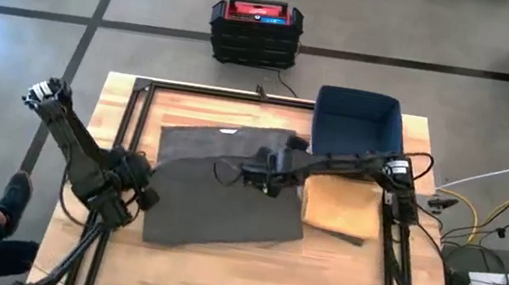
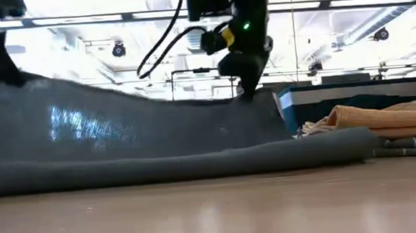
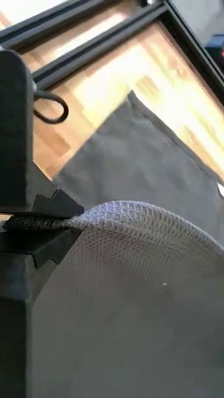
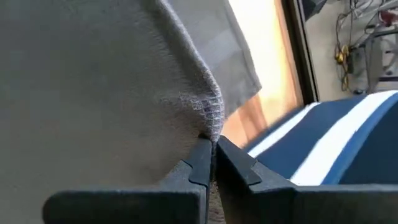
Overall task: Fold towel
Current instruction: Fold the gray kitchen towel
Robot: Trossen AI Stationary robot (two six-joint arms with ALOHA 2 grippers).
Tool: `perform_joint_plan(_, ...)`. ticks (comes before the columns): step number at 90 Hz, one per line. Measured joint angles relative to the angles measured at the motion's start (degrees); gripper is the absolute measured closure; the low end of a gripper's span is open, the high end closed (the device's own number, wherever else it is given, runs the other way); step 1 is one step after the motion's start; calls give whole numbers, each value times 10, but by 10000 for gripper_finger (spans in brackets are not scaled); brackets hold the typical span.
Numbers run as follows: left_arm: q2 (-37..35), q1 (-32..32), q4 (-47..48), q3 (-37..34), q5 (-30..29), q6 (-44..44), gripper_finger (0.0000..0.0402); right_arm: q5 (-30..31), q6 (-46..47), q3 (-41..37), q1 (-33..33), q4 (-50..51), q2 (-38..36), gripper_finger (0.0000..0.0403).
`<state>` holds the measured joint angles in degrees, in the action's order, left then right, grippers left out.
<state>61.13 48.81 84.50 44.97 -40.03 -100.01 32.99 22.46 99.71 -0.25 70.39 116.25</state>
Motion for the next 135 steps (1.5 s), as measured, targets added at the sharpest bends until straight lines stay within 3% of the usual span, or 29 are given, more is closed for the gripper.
perform_joint_plan(15,-43,-26,-5,-58,-5,0,401,-12,-15,-8,-44,-25,0,403)
perform_joint_plan(27,-73,-38,-29,-92,-62,6,401,-15,-35,-22,-72,-56,0,403)
perform_joint_plan(71,-153,-119,-40,-149,-161,23,401,-19,-70,-77,-118,-177,1,403)
perform_joint_plan(135,-164,-178,-85,-202,-192,5,401,-21,-114,-80,-161,-197,2,403)
